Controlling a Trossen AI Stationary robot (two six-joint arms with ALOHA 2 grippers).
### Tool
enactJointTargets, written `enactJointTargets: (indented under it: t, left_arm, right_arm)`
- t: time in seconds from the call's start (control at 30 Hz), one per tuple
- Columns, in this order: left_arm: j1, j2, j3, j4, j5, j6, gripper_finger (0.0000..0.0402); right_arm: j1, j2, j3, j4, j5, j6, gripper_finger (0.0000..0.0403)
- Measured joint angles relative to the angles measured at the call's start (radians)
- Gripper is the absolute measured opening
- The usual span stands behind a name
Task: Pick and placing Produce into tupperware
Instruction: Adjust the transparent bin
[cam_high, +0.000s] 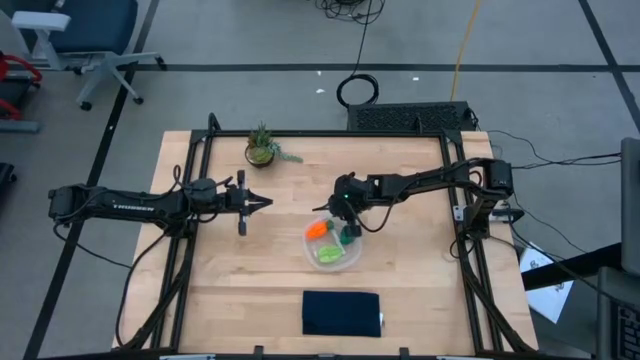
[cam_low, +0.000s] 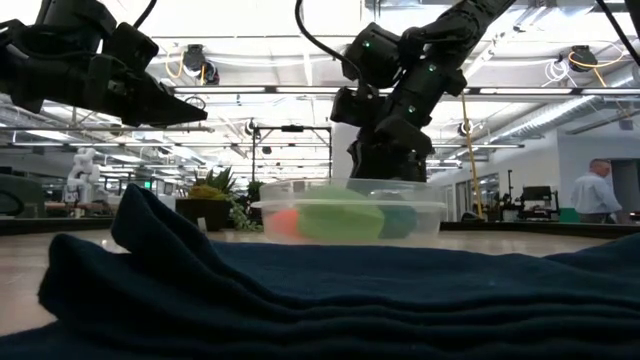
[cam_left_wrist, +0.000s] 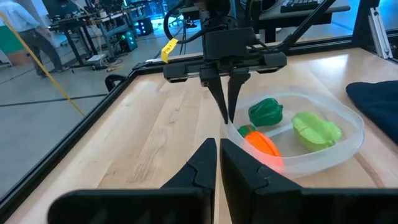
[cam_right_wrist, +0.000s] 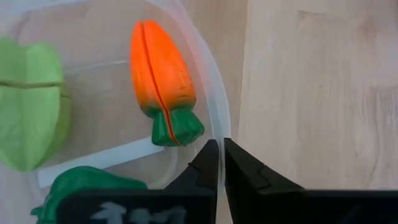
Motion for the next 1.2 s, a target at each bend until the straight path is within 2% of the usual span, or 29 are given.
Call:
enactJointTargets:
  t: [0.27, 0.57, 0.7, 0.9, 1.2]
  left_arm:
    - [0.000, 0.000, 0.000, 0.000, 0.000, 0.000, 0.0026]
    - [0.000, 0.000, 0.000, -0.001, 0.000, 0.000, 0.0026]
    - [0.000, 0.000, 0.000, -0.001, 0.000, 0.000, 0.0026]
    - [0.000, 0.000, 0.000, -0.001, 0.000, 0.000, 0.0026]
    - [0.000, 0.000, 0.000, 0.000, 0.000, 0.000, 0.0026]
  right_arm:
    - [-0.001, 0.000, 0.000, -0.001, 0.057, 0.189, 0.0001]
    - [-0.001, 0.000, 0.000, -0.021, 0.061, 0.375, 0.0001]
    - [0.002, 0.000, 0.000, -0.022, 0.076, 0.397, 0.0001]
    - [0.028, -0.001, 0.000, -0.019, 0.162, 0.396, 0.0000]
    - [0.054, -0.001, 0.000, -0.011, 0.169, 0.331, 0.0017]
